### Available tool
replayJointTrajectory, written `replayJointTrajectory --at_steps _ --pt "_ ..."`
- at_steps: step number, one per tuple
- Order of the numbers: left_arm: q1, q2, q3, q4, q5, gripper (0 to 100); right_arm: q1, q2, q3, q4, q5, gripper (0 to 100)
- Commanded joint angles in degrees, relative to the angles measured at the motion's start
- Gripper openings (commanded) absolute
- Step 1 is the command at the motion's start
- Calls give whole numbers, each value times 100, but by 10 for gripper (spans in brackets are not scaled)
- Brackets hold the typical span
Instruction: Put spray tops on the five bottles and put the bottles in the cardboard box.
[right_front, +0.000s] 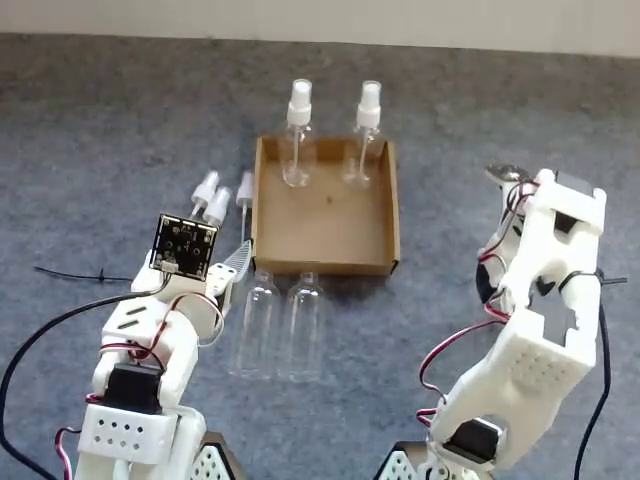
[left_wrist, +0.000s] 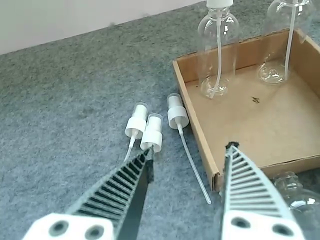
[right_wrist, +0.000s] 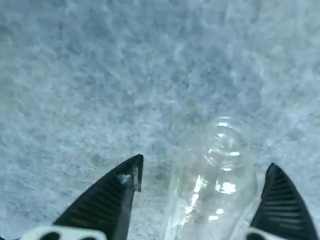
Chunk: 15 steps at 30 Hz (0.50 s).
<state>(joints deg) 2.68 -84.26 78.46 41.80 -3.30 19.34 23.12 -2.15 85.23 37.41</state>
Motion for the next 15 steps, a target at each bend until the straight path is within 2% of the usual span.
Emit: replayJointTrajectory --at_steps 1,8,12,15 --pt "-48 -57 -40 -114 -26 213 84 -84 -321 -57 88 282" --pt "-48 -57 -40 -114 -26 213 145 -84 -321 -66 88 124" --pt "-66 -57 -40 -114 -26 213 215 -101 -532 -48 88 0" --pt "-92 -48 -84 -114 -26 213 321 -101 -1007 365 88 3"
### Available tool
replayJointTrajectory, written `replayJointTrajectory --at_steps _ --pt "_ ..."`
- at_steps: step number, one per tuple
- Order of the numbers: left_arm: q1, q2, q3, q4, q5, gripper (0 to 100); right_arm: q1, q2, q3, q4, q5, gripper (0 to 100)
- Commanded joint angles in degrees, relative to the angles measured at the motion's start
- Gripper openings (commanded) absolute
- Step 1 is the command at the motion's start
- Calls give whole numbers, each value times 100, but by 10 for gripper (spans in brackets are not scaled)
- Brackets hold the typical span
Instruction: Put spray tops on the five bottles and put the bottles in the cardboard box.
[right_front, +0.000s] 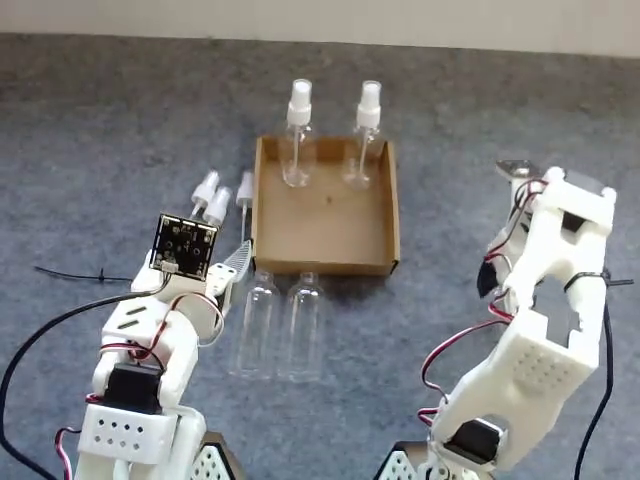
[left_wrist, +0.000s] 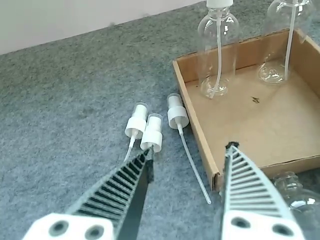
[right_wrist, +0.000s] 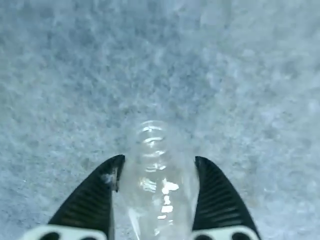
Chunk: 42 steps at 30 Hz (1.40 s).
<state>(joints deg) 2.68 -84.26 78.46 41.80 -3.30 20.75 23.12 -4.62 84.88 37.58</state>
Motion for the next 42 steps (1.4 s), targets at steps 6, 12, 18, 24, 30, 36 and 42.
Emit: replayJointTrajectory --at_steps 6,12,18,24,30,36,42 --pt "-813 -4 -734 158 -9 213 303 -145 -2589 1631 26 3" --pt "-1534 585 -1692 1108 -193 213 -180 -1007 -2527 1613 -457 3" --pt "-1895 3029 -3398 1741 -905 213 -1059 -2703 -848 1596 -941 3" --pt "-1886 5842 -5560 2444 -1407 213 -1745 -4998 1596 470 -1187 3" --pt "-1657 8444 -7943 2681 -1389 213 -2870 -6941 3670 -286 -1635 3" --pt "-1244 10668 -10334 3209 -1354 213 -3538 -7644 4400 -400 -2180 3" --pt "-1191 12338 -12057 3516 -1143 213 -3732 -7697 4426 -400 -2215 3"
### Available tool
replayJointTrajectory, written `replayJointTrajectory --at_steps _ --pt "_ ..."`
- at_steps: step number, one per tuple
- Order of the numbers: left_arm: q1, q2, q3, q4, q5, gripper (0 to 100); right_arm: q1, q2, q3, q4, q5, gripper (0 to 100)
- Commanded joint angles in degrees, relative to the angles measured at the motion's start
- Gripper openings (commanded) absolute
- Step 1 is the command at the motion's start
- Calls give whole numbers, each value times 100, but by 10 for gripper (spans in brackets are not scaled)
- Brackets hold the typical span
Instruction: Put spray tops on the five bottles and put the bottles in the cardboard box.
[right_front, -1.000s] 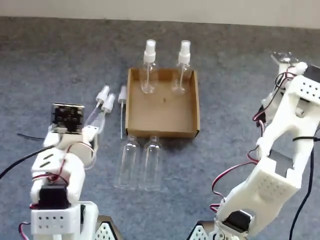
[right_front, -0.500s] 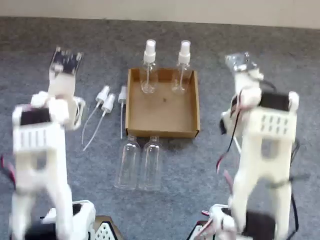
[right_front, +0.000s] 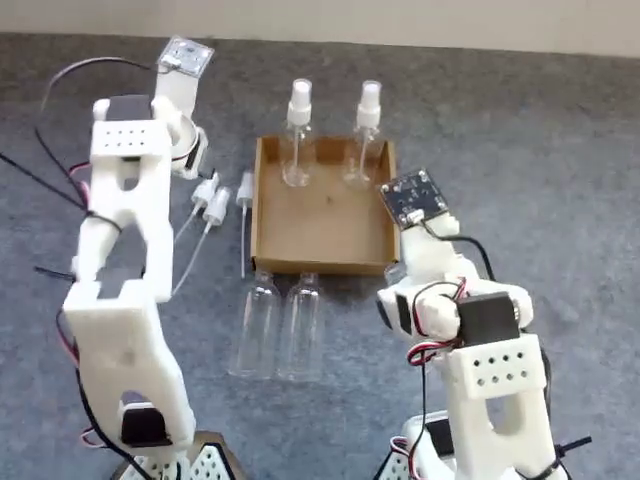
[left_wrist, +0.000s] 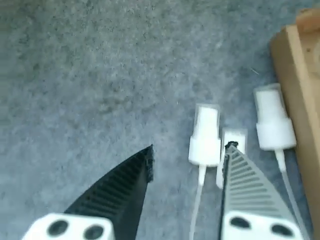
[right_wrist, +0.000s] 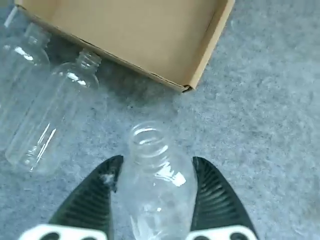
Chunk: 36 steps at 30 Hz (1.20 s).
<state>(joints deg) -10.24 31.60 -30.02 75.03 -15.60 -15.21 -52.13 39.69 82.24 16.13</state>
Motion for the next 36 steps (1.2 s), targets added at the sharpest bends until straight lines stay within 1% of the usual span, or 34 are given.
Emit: replayJointTrajectory --at_steps 1,4,10,15,18,21,23,26,29,31,33,35,36 --pt "92 963 -1393 237 88 213 -136 -171 -4 -136 -70 3" --pt "75 1587 -1938 404 88 213 -136 -171 -4 -136 -62 3" --pt "101 2440 -2800 800 53 168 -136 -171 -4 -136 -53 3" --pt "66 2967 -3196 888 53 159 -136 -171 -4 -101 -44 3" --pt "22 3134 -3213 923 70 86 -136 -180 -4 -92 -44 3" --pt "-57 3134 -3363 949 88 6 -119 -180 -13 -101 -44 3" --pt "-154 3081 -3741 1169 97 5 -101 -180 -4 -136 -44 3" --pt "-268 2888 -4611 1802 97 5 -127 -180 -22 -171 -44 3" --pt "-321 2633 -5701 2514 97 5 -127 -189 -48 -637 -79 3" --pt "-400 2431 -6123 2708 97 4 -127 -189 -31 -1103 -141 3" --pt "-514 2114 -6097 2716 105 4 -136 -189 -4 -1587 -545 3" --pt "-620 1701 -5631 2725 123 4 -154 -215 -4 -1982 -897 3" --pt "-681 1429 -5244 2725 202 4 -277 -295 66 -2176 -1029 3"
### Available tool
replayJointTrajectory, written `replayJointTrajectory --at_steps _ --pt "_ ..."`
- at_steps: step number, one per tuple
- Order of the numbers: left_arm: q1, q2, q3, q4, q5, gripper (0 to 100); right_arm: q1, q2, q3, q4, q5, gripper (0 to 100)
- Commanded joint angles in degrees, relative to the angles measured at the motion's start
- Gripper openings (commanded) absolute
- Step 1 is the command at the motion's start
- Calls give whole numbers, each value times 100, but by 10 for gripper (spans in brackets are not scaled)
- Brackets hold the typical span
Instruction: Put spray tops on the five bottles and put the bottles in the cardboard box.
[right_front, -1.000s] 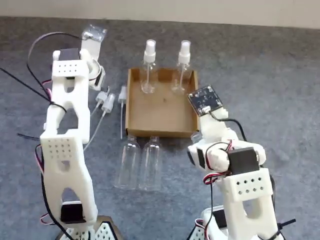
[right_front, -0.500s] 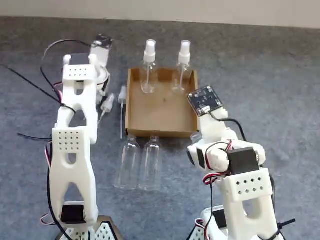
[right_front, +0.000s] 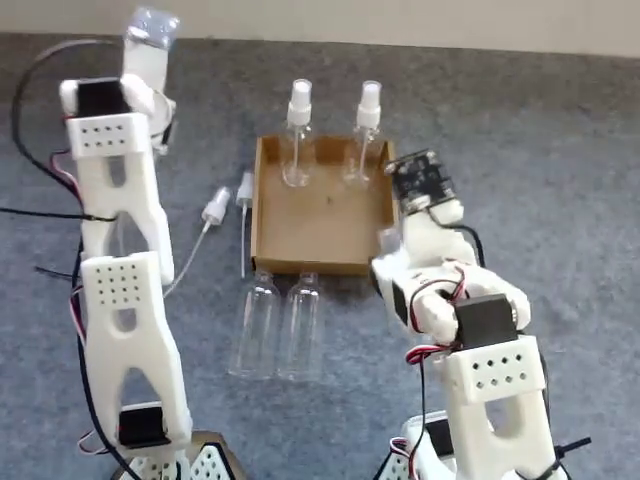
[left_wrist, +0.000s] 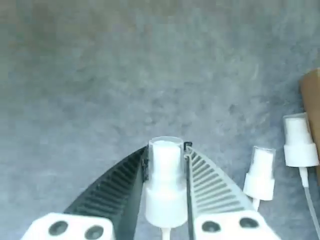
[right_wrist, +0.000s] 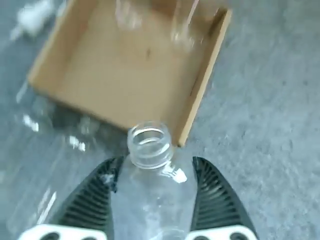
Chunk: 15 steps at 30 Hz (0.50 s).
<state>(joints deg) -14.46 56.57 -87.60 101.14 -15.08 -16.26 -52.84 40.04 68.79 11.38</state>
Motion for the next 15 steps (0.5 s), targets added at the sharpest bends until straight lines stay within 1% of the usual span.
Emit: replayJointTrajectory --at_steps 1,3,5,8,12,15 --pt "-312 -1376 945 114 290 4 -321 -347 224 -1051 -633 3" --pt "-365 -2088 1938 114 431 4 -646 -778 769 -1631 -712 3" --pt "-295 -2862 3011 105 422 4 -1086 -1323 1420 -2273 -730 3" --pt "-48 -4075 4374 97 413 4 -1385 -2053 2343 -2923 -738 3" --pt "541 -5842 5587 88 431 4 -1411 -2615 3204 -3169 -738 3" --pt "1341 -7204 6185 -97 554 4 -1437 -2870 3354 -3169 -747 3"
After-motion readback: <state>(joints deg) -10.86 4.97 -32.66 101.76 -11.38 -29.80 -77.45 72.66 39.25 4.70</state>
